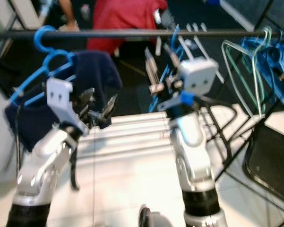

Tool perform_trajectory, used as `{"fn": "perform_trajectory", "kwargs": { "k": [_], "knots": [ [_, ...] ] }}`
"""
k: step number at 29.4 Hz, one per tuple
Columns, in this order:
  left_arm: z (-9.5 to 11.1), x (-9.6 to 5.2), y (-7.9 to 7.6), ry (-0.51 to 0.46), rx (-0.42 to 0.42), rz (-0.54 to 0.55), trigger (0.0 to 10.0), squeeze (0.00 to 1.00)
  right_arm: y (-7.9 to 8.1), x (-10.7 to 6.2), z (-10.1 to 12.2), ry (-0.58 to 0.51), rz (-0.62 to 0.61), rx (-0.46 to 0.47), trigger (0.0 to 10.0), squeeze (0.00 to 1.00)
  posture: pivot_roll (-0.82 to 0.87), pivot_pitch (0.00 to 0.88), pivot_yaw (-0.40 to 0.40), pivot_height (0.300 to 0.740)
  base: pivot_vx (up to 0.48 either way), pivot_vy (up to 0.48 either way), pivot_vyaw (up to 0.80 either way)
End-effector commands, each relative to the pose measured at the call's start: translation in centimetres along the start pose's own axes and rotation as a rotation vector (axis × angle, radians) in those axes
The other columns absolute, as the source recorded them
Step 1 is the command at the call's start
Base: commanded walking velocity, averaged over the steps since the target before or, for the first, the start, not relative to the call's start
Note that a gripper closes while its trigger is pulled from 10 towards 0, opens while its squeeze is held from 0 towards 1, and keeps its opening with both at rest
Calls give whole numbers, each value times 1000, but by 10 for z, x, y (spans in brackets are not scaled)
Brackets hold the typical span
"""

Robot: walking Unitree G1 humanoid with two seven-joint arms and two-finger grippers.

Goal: Hang hanger

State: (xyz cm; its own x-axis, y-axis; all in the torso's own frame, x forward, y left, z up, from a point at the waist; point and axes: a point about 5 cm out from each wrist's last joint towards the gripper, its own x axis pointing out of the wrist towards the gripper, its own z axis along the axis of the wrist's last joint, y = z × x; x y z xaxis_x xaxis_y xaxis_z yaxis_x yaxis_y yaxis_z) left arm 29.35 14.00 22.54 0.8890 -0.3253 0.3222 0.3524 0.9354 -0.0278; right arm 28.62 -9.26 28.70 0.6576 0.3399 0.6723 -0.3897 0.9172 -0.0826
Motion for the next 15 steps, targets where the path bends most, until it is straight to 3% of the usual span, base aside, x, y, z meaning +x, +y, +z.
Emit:
{"fn": "perform_trajectory", "kwargs": {
  "k": [1,8,10,12,13,14,15],
  "knots": [
    [-3,-1,-2,12,1,-18,10000,0,-3,-3,-1,5,-10,2,10000,0,-26,202,-60,740,-341,0,0],
    [-3,1,-2,15,6,-23,10000,0,-2,0,-2,9,-4,11,10000,0,-23,207,-60,740,-320,0,0],
    [-7,1,-1,57,15,-18,10000,0,-4,-2,-10,63,-26,47,10000,0,-23,208,-57,740,0,0,0],
    [-20,0,4,156,78,-1,10000,0,-10,-8,-27,166,-103,92,10000,0,-20,211,-57,740,0,0,0],
    [-20,0,4,156,78,-1,10000,0,-10,-8,-27,166,-103,92,10000,0,-20,211,-57,740,0,0,0],
    [-32,-2,14,240,153,52,10000,0,-20,-16,-41,216,-202,140,10000,0,-16,204,-53,740,0,0,0],
    [-32,-2,14,240,153,52,10000,0,-20,-16,-41,216,-202,140,10000,0,-16,204,-53,740,0,0,0]
  ]
}}
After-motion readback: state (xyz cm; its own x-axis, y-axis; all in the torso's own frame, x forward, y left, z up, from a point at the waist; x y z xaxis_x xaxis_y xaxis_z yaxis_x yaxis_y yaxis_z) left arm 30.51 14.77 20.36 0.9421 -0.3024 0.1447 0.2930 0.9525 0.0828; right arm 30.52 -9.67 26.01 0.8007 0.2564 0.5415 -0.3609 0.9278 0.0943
